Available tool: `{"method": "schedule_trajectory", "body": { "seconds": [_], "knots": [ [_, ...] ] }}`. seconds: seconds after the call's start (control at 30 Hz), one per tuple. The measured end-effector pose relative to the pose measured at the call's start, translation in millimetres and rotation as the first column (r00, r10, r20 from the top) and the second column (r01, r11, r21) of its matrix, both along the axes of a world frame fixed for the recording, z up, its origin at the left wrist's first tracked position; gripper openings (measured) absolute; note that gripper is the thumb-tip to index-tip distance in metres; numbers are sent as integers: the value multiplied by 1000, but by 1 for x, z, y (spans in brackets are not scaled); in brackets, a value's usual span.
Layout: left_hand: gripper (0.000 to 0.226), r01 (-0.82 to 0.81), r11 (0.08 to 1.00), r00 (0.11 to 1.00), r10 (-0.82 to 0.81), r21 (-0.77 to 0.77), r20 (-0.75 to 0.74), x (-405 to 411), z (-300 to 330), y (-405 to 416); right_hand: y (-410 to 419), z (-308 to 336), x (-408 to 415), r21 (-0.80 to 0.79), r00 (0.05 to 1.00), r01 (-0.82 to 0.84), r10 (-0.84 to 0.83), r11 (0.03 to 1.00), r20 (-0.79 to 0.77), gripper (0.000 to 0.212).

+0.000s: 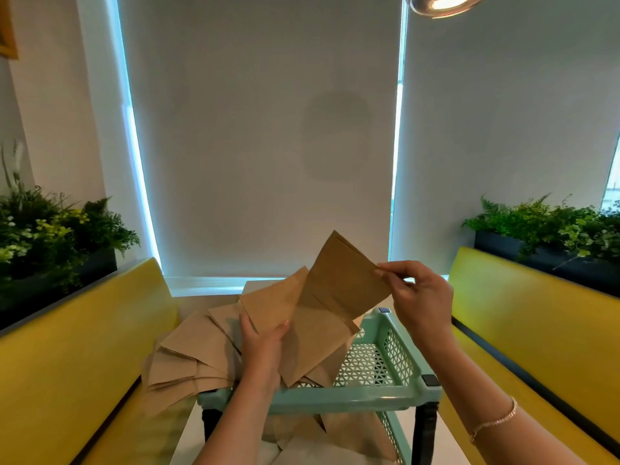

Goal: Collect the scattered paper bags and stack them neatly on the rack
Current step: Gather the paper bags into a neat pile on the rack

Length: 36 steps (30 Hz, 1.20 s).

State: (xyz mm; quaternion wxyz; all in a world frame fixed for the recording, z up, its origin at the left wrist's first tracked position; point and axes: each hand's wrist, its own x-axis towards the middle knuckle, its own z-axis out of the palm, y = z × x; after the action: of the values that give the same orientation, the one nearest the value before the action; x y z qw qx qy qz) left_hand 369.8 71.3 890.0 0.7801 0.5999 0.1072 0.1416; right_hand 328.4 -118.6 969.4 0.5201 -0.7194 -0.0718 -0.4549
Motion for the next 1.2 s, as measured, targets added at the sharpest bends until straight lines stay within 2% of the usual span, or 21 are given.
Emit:
{"method": "schedule_trajectory", "body": {
  "seconds": [0.1, 0.17, 0.2, 0.27, 0.33, 0.5, 0.57, 0.6, 0.67, 0.7, 0.77, 0.83, 0.9, 0.97, 1.0, 1.03, 1.2],
  "knots": [
    [82, 46, 998, 999, -46, 45, -10, 0, 1, -1, 5, -11, -1, -120, 996, -75, 80, 990, 41, 17],
    [57, 80, 997, 996, -80, -13, -30, 0, 3, -2, 8, -24, -1, -326, 990, -113, 132, 939, 37, 17],
    [42, 104, 989, 993, -109, -102, -41, 0, 5, -3, 9, -31, -1, -418, 986, -145, 166, 897, 14, 18],
    [32, 132, 965, 988, -147, -228, -49, 3, 3, -3, 10, -41, 0, -519, 976, -210, 206, 829, -65, 20],
    [28, 126, 968, 991, -135, -218, -27, 5, 2, -2, 7, -47, 5, -565, 971, -237, 215, 790, -106, 15],
    [32, 108, 964, 990, -126, -243, -60, 8, -1, 0, 1, -57, 17, -593, 953, -301, 211, 747, -218, 17],
    [28, 132, 973, 991, -135, -191, -3, 7, -2, 0, 0, -59, 18, -596, 937, -334, 187, 730, -295, 19],
    [35, 137, 979, 990, -134, -153, 32, 6, -2, 0, 0, -59, 18, -585, 922, -355, 170, 729, -347, 23],
    [49, 128, 986, 990, -121, -109, 70, 5, -2, -1, -1, -58, 16, -459, 882, -399, 195, 794, -429, 33],
    [54, 126, 986, 990, -118, -107, 79, 4, -2, -1, -2, -56, 16, -361, 875, -390, 219, 847, -432, 36],
    [58, 126, 985, 989, -116, -115, 94, 5, -2, -2, -2, -54, 14, -279, 900, -321, 199, 905, -388, 36],
    [48, 117, 988, 988, -106, -104, 108, 5, -2, -2, -1, -51, 11, -256, 868, -369, 233, 893, -439, 29],
    [36, 112, 987, 990, -101, -116, 96, 5, -3, -2, 2, -48, 5, -108, 742, -515, 379, 850, -554, 11],
    [27, 135, 982, 989, -124, -134, 84, 3, -2, -3, 5, -45, 8, 117, 625, -560, 511, 820, -590, 29],
    [24, 149, 980, 987, -140, -133, 76, 2, -1, -3, 7, -45, 13, 172, 620, -529, 517, 831, -591, 35],
    [22, 165, 978, 985, -157, -129, 70, 0, 0, -4, 11, -43, 17, 204, 628, -477, 494, 855, -602, 37],
    [29, 178, 979, 983, -172, -101, 65, -4, 1, -3, 26, -48, 34, 144, 672, -296, 313, 944, -671, 48]
  ]
}}
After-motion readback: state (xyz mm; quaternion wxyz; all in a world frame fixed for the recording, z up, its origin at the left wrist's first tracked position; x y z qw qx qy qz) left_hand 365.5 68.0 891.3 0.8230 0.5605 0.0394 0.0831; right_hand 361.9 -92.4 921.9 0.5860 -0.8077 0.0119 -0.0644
